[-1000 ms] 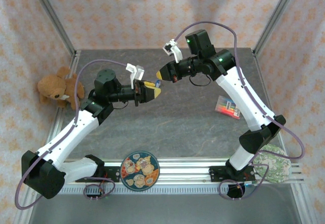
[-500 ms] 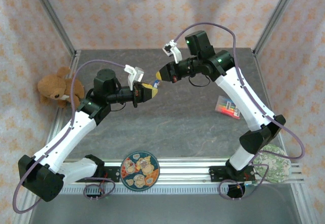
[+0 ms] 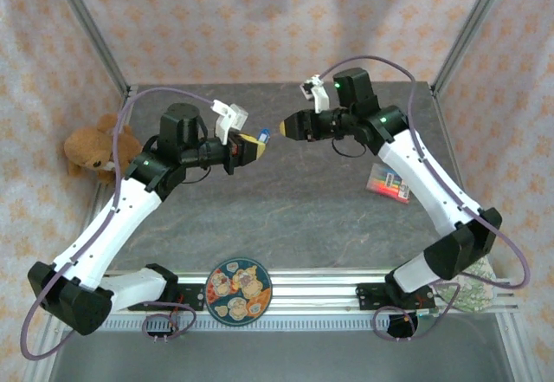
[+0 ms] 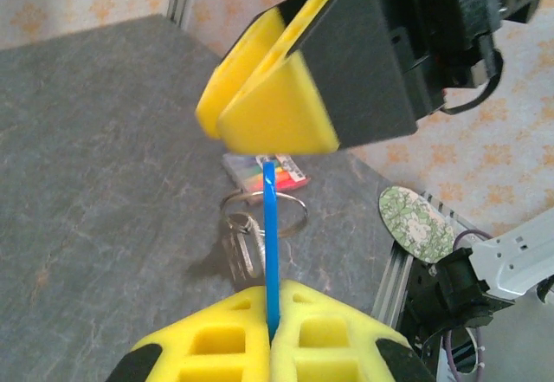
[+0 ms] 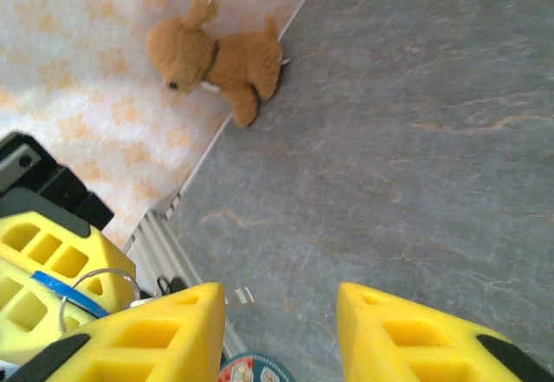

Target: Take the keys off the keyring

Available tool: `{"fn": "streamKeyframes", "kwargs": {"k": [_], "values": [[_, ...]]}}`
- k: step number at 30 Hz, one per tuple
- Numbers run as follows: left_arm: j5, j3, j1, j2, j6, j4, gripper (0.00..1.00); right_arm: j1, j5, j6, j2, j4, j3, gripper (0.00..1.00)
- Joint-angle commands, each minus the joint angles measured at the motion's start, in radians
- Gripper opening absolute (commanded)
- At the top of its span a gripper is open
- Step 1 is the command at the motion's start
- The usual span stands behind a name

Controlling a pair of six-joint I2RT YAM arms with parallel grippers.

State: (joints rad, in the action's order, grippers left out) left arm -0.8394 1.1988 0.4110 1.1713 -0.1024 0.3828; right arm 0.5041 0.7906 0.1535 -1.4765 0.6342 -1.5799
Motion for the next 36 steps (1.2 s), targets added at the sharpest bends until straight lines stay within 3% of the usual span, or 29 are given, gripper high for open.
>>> {"fn": "streamKeyframes", "kwargs": {"k": [1, 11, 17, 20, 23, 31, 33, 34, 36], "values": [[0.025, 0.037, 0.005, 0.029, 0.02, 0.092, 0.0, -0.016, -0.1, 0.075, 0.078, -0.161, 0.076, 0.4], [0.031, 0.13, 0.005, 0.126, -0.023, 0.176, 0.0, -0.018, -0.327, 0.144, 0.168, -0.363, 0.32, 0.45], [0.069, 0.182, 0.005, 0.183, -0.044, 0.246, 0.0, -0.017, -0.511, 0.064, 0.226, -0.603, 0.543, 0.52], [0.057, 0.218, 0.005, 0.218, -0.06, 0.278, 0.0, -0.018, -0.56, 0.026, 0.241, -0.638, 0.605, 0.52], [0.032, 0.251, 0.005, 0.252, -0.073, 0.293, 0.0, -0.037, -0.493, 0.099, 0.266, -0.717, 0.668, 0.65], [-0.054, 0.297, 0.005, 0.283, -0.105, 0.282, 0.0, -0.137, -0.056, 0.341, 0.261, -1.219, 0.829, 0.66], [-0.076, 0.305, 0.005, 0.284, -0.113, 0.276, 0.0, -0.137, 0.023, 0.363, 0.253, -1.292, 0.83, 0.71], [-0.09, 0.308, 0.005, 0.284, -0.118, 0.271, 0.0, -0.137, 0.059, 0.382, 0.248, -1.337, 0.831, 0.79], [-0.116, 0.317, 0.005, 0.286, -0.129, 0.264, 0.0, -0.137, 0.099, 0.409, 0.243, -1.403, 0.831, 0.81]]}}
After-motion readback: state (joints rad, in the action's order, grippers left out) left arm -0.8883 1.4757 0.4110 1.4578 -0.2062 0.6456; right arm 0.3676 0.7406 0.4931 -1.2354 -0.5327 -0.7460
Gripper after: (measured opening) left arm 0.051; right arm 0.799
